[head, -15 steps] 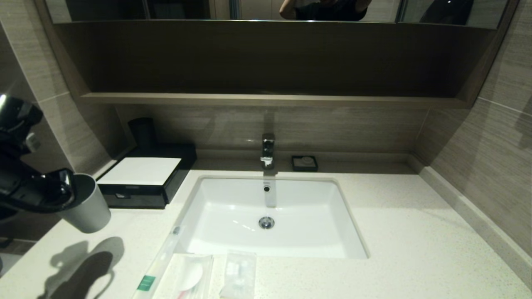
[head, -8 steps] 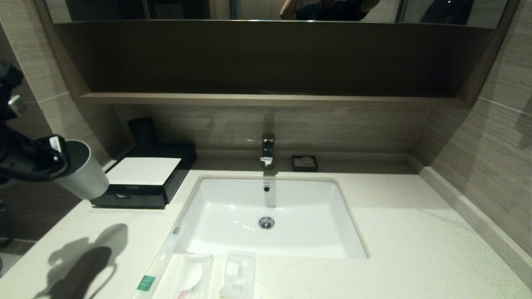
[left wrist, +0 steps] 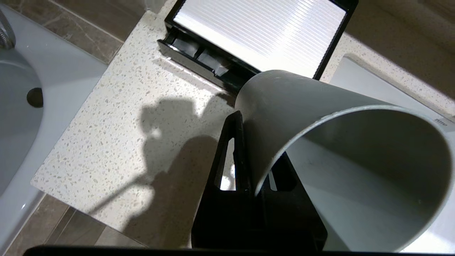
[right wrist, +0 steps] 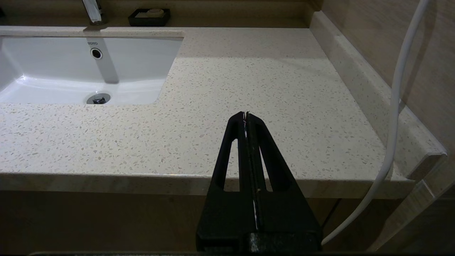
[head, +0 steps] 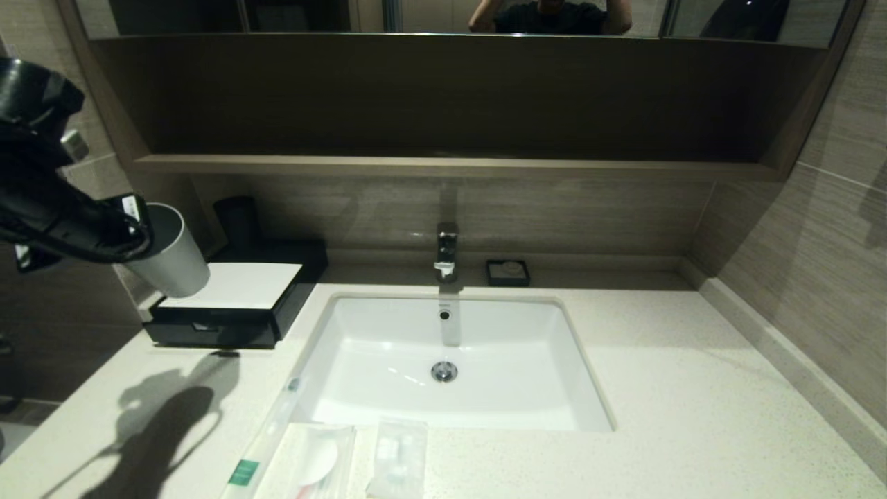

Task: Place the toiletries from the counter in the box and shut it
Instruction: Place the cup on the storage box

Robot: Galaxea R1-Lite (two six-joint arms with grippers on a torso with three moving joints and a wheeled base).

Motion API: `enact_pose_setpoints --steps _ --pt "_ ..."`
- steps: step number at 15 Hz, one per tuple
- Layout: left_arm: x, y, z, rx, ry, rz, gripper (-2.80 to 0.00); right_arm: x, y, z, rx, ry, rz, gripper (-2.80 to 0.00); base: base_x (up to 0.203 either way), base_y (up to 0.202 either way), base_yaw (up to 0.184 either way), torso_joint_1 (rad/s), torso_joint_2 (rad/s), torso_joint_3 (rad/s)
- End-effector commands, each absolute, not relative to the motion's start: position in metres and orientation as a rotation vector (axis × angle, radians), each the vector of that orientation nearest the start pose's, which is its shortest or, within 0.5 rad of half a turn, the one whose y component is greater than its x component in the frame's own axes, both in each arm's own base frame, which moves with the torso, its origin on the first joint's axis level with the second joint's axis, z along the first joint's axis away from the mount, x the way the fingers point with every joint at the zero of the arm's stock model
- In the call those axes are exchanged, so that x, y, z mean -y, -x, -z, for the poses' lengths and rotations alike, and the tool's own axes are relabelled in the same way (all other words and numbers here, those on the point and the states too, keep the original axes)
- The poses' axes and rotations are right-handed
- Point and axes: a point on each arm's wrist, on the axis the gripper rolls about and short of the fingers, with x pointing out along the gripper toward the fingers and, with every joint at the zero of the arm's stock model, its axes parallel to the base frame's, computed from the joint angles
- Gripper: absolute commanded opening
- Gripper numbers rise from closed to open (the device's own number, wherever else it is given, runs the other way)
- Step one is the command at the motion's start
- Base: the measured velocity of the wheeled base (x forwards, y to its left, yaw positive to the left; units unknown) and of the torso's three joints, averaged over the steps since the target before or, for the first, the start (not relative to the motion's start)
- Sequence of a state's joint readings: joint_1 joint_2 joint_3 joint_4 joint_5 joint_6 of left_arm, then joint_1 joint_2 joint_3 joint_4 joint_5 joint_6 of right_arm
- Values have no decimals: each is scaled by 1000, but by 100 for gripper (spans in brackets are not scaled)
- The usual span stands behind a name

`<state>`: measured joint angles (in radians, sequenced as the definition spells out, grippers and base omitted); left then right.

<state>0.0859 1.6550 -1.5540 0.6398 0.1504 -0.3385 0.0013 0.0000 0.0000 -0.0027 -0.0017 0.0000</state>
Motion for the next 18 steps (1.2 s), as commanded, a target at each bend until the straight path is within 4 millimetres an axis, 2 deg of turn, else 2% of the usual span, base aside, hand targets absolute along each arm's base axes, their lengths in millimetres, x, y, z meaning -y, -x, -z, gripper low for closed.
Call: enact_pose_setpoints --steps 1,8,11,14,18 --pt "-26 -303 -282 -720 293 -344 -280 0 23 -75 2 2 0 -280 0 0 0 0 0 0" --pt "-13 -338 -270 -778 270 -305 -280 0 23 -75 2 0 0 -280 0 0 0 0 0 0" --pt "-11 -353 -276 -771 268 -298 -280 0 23 -75 2 0 0 -280 0 0 0 0 0 0" --pt "-12 -370 -259 -827 244 -297 -280 0 23 -75 3 0 -1 -280 0 0 0 0 0 0" --pt "-11 -381 -245 -860 234 -297 -280 0 23 -75 3 2 0 -280 0 0 0 0 0 0"
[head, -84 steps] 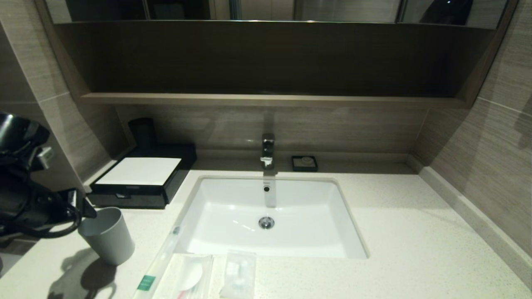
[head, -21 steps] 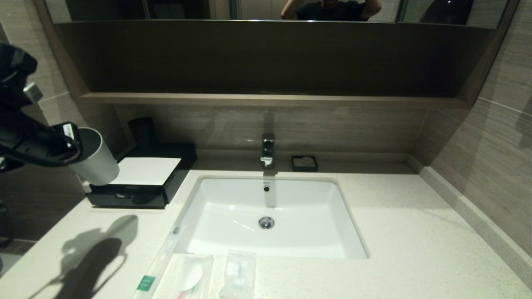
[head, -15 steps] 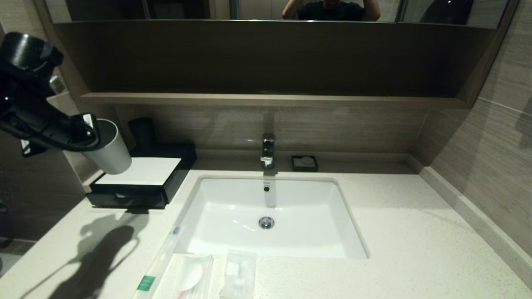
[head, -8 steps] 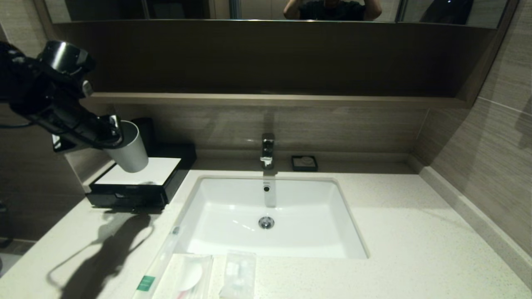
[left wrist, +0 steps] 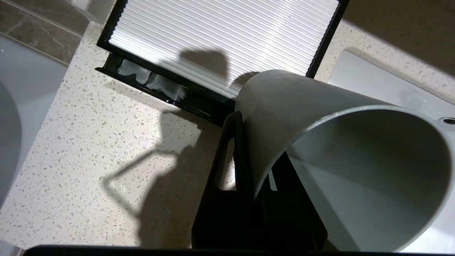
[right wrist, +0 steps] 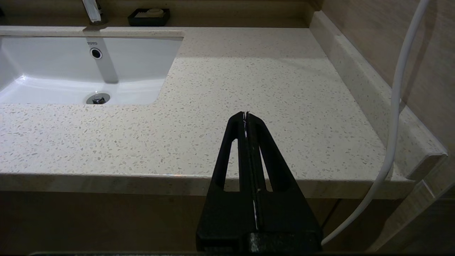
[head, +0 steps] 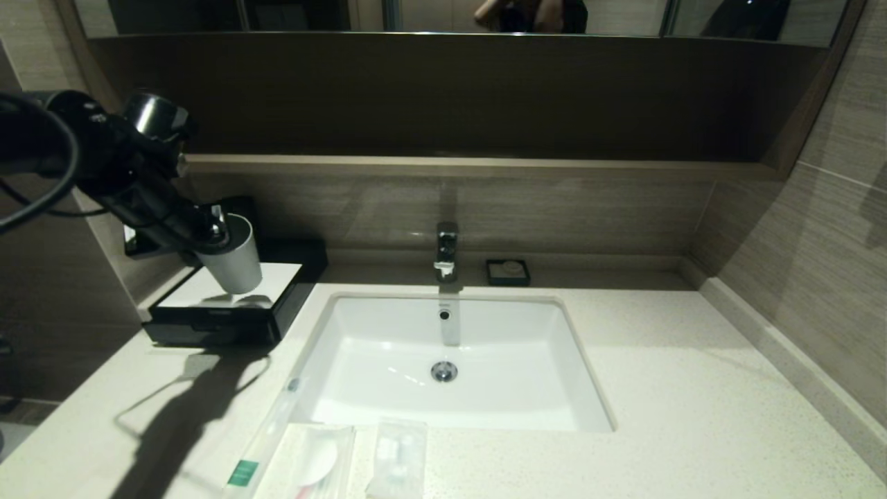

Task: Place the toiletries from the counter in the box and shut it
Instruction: Place the cup on the storage box

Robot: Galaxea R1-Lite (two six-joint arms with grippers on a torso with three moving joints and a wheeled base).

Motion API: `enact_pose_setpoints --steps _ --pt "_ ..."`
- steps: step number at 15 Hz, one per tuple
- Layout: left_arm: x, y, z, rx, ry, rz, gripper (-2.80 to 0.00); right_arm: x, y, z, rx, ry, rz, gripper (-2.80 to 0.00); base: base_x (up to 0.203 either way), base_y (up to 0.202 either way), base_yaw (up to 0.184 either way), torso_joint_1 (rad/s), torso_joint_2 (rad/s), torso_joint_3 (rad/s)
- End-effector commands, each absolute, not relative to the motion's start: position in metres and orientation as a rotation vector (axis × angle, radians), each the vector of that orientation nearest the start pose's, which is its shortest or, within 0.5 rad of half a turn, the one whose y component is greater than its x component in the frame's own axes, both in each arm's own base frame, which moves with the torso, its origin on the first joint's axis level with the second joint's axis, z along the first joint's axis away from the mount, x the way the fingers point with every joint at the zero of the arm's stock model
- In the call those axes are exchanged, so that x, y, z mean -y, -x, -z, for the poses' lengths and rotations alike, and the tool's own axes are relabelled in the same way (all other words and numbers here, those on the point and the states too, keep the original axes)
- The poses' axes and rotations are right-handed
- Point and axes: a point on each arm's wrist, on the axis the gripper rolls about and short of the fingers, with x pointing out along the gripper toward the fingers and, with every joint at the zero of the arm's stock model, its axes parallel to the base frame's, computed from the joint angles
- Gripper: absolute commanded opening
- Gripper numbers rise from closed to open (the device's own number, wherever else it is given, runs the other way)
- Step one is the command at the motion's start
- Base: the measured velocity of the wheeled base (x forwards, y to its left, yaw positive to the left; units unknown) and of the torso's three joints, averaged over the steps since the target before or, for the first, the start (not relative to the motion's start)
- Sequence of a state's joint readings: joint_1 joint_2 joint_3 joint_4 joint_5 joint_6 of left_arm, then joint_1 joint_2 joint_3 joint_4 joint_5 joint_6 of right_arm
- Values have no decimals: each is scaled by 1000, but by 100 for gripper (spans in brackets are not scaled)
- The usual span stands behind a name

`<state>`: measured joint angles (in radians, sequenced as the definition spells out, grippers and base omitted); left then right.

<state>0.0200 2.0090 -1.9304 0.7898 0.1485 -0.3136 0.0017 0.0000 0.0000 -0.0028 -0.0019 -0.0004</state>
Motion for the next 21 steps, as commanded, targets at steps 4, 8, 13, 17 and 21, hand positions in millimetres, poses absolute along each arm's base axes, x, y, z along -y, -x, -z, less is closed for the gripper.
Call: enact_pose_setpoints --steps 4,8,13,17,21 --pt "-15 -389 -241 -829 235 -293 -280 0 23 -75 3 0 0 -280 0 0 0 0 0 0" --pt "-16 -397 -239 -791 238 -289 -280 0 23 -75 3 0 0 -280 0 0 0 0 0 0" --pt "-16 -401 -236 -778 240 -282 -280 0 23 -75 3 0 0 -280 0 0 0 0 0 0" --pt "-17 -409 -224 -799 240 -287 -280 0 23 -75 2 0 -2 -280 0 0 0 0 0 0" --pt "-19 -407 -232 -757 259 -290 -280 0 23 -75 3 0 0 -280 0 0 0 0 0 0"
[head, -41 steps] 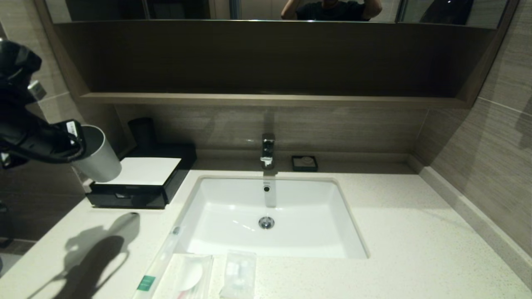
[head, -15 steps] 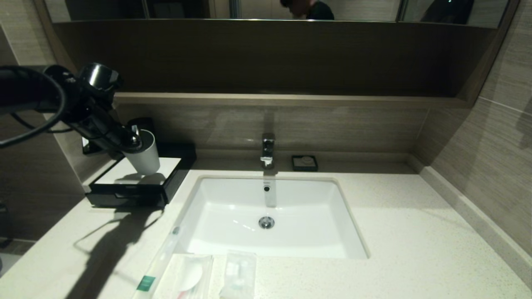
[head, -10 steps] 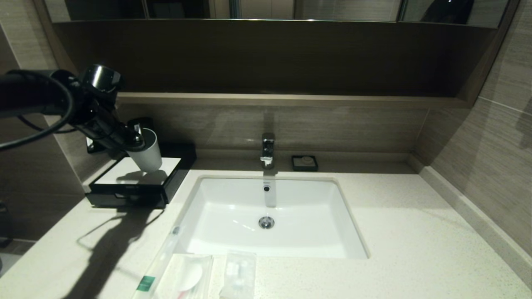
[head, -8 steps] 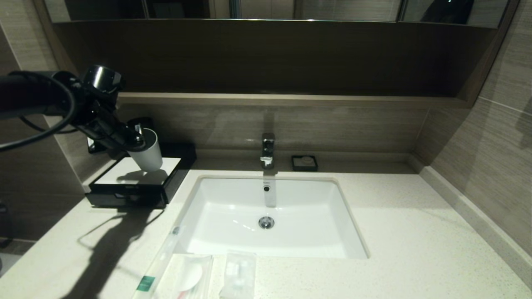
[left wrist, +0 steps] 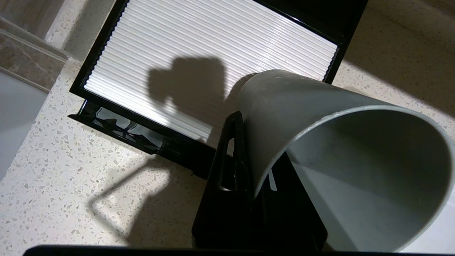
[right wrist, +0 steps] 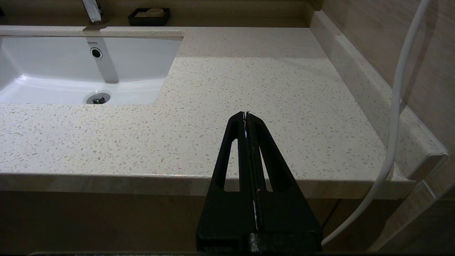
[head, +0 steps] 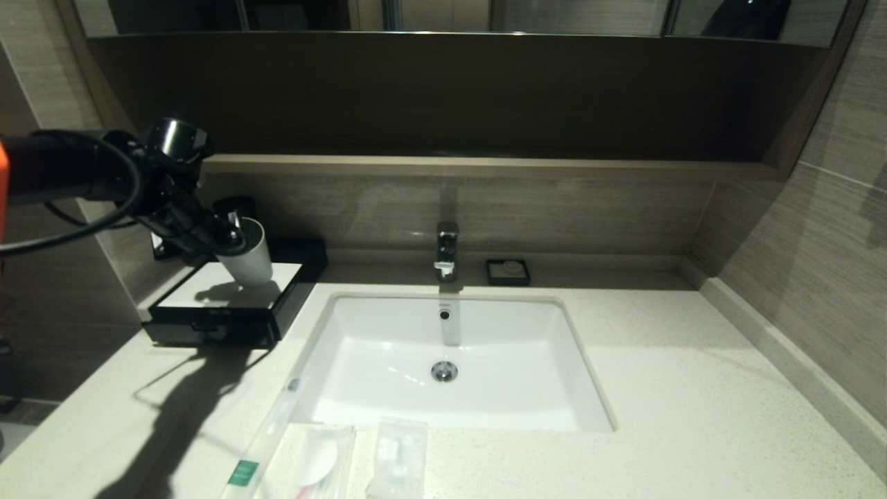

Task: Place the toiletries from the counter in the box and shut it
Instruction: Place the cup on the storage box

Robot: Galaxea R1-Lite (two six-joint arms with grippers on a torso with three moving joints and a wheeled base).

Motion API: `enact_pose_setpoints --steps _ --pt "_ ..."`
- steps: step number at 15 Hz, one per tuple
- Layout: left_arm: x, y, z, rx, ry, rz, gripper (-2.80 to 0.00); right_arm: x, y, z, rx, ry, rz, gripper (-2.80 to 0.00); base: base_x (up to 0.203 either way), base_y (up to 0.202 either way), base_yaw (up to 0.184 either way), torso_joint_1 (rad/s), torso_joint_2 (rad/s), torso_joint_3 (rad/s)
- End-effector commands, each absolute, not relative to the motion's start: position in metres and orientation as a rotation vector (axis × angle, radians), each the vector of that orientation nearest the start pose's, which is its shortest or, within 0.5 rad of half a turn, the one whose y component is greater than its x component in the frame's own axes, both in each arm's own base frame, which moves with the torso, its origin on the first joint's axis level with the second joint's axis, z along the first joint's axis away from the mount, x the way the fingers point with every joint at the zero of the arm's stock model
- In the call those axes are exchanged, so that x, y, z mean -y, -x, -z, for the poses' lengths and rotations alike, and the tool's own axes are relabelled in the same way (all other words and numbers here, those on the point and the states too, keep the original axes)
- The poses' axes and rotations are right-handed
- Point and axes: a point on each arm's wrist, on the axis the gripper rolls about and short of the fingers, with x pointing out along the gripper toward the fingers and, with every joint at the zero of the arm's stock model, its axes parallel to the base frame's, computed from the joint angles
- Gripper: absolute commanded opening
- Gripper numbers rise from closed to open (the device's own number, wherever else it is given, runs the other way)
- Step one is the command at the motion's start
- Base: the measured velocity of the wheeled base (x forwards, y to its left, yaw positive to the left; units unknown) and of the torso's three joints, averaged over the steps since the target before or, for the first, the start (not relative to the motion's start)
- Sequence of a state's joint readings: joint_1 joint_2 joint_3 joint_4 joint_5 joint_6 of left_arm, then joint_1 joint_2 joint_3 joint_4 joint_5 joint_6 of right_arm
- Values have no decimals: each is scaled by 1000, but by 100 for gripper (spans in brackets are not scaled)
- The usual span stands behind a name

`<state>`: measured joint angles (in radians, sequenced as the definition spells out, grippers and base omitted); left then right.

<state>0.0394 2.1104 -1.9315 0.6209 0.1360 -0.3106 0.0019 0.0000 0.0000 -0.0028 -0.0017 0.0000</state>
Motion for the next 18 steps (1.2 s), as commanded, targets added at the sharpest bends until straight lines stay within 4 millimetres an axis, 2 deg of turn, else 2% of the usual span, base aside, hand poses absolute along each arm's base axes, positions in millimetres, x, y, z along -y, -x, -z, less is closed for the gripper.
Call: enact_pose_setpoints --steps 1,5,18 --pt "-19 -403 -239 -742 263 -285 -280 0 23 -75 3 0 -2 -280 0 0 0 0 0 0" --pt "-19 -395 -252 -716 254 -276 -280 0 23 -75 3 0 -1 -280 0 0 0 0 0 0" --pt "-19 -408 -231 -760 253 -281 -280 0 23 -75 3 0 0 -280 0 0 0 0 0 0"
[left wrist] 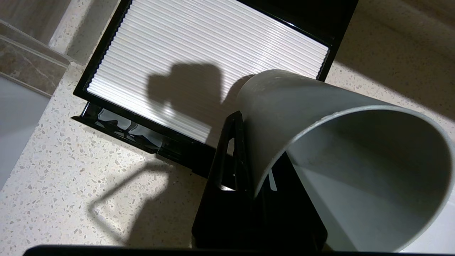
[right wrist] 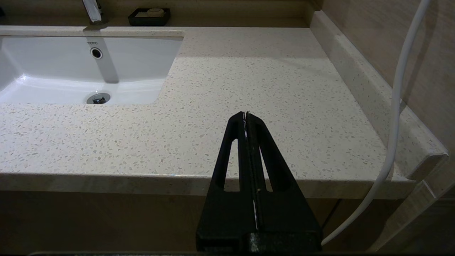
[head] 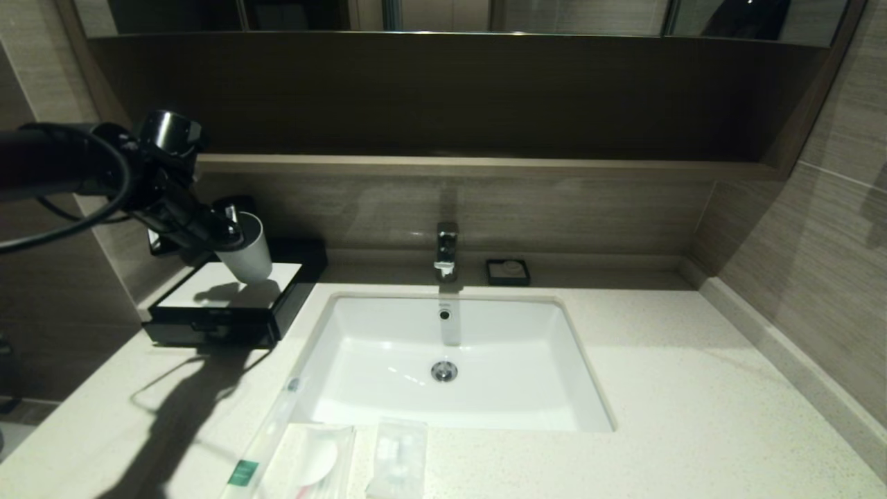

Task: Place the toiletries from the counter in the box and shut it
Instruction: Place the cup on the storage box

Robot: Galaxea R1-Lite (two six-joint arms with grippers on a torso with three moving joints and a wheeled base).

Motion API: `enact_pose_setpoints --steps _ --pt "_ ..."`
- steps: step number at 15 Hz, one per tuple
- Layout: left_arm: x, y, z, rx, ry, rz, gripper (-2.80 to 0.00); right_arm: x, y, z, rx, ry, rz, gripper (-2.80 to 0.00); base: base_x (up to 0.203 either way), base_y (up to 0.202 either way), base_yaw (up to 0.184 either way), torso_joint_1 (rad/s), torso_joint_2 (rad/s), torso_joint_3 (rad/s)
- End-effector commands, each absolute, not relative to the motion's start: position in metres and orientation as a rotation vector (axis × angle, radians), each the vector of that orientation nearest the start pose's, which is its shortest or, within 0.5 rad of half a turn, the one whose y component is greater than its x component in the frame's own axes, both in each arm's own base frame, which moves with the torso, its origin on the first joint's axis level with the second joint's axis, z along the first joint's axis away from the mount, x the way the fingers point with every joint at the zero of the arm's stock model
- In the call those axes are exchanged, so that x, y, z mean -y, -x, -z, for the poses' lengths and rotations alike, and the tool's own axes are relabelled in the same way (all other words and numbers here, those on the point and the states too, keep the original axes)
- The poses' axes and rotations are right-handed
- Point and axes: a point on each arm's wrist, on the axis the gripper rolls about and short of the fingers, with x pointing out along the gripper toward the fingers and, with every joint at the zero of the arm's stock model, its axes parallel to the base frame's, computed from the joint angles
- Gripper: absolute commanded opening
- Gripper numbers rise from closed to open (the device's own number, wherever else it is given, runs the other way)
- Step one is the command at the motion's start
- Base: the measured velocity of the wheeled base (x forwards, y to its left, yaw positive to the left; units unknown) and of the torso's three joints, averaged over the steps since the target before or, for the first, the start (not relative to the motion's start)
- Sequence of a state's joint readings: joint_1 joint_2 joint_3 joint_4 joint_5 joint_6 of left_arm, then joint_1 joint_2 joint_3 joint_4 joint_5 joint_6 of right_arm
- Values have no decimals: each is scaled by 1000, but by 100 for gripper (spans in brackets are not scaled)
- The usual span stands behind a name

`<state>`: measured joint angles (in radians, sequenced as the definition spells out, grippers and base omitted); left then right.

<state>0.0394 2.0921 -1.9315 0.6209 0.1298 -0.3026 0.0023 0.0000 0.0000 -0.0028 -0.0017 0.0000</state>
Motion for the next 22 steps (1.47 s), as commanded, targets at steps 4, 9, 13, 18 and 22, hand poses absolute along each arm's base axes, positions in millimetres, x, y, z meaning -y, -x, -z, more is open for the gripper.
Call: enact_pose_setpoints --steps 4,9,13,18,22 --pt "-20 -409 -227 -778 253 -285 -280 0 23 -75 3 0 -1 -280 0 0 0 0 0 0" --pt "-25 -409 -225 -787 257 -298 -280 0 23 -75 3 0 -1 -280 0 0 0 0 0 0" --pt "-27 -410 -223 -795 257 -303 -280 0 23 -75 3 0 -1 -280 0 0 0 0 0 0" --pt "-26 -411 -221 -802 255 -300 -280 0 23 -75 3 0 -2 -280 0 0 0 0 0 0" --pt "-25 -405 -225 -822 271 -268 -280 0 23 -75 3 0 -1 -280 0 0 0 0 0 0"
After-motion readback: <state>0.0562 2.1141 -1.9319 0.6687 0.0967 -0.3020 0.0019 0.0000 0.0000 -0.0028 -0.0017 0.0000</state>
